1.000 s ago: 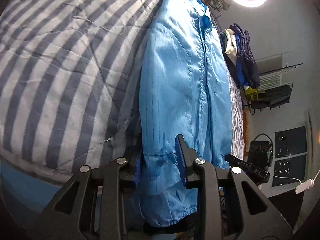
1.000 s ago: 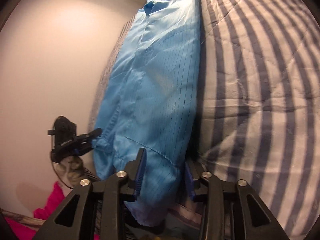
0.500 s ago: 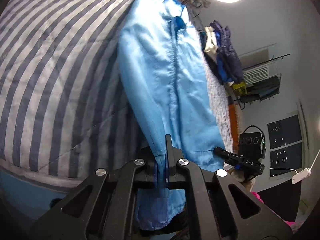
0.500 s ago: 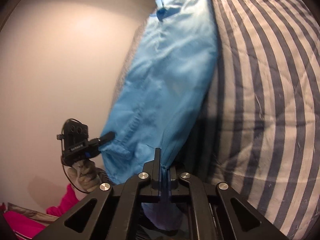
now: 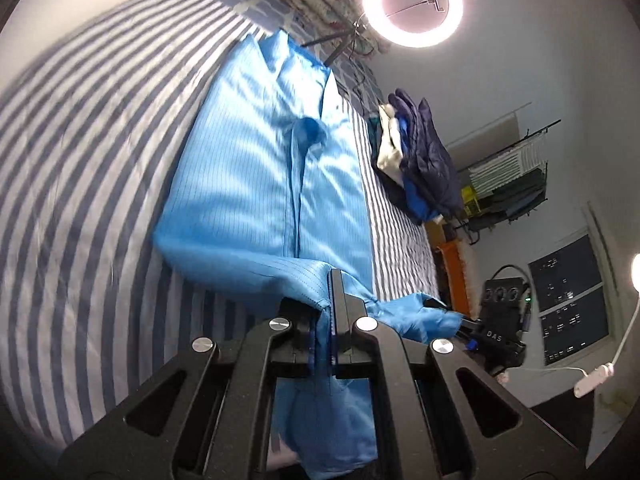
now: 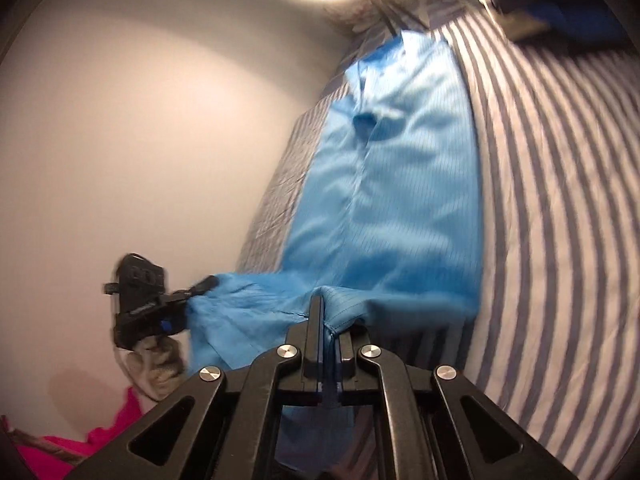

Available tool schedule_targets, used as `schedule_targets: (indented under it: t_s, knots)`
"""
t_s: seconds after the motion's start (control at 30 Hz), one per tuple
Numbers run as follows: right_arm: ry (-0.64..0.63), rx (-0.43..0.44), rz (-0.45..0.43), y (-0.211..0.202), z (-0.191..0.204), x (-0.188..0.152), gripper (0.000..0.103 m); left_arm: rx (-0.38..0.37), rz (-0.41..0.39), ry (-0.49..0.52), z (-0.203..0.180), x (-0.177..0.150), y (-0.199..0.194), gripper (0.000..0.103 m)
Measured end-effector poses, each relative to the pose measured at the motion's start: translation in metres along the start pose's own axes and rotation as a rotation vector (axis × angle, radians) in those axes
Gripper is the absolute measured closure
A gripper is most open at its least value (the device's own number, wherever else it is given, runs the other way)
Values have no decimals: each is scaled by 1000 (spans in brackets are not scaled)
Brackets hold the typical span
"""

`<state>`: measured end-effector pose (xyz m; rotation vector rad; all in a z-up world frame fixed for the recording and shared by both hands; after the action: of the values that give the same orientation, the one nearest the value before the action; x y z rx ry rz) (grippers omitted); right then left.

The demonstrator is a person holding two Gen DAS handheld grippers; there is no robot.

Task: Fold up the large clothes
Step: 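Lift the held hem end and fold it over toward the collar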

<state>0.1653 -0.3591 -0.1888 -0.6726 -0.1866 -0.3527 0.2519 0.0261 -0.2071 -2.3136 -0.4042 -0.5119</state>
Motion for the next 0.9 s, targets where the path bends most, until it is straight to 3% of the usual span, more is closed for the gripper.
schedule_targets:
  t_s: [0.13, 0.23, 0.63, 0.9]
  knots:
    - [-100, -128, -24, 15, 13, 33, 102, 48, -2, 37, 3, 29, 21, 101]
    - [-137, -175, -34, 28, 15, 54, 102, 67, 3, 37, 12, 43, 36, 101]
    - [3, -216, -15, 67, -40, 98, 102, 150, 23, -36, 55, 65, 86, 101]
    - [28, -236, 3, 81, -50, 102, 97, 177, 51, -82, 74, 62, 101, 98]
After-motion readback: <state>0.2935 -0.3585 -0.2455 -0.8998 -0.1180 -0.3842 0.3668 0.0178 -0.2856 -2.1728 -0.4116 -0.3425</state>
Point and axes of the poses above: each gripper's, at about its wrist camera, not at the fingertips, and y roughly the way its jaws point, z to its left, x to its top, the point moved 4 cm from there along y, roughly the way its jaws point, and after that the axes turned 9 degrees about y, right-handed, at the moved point
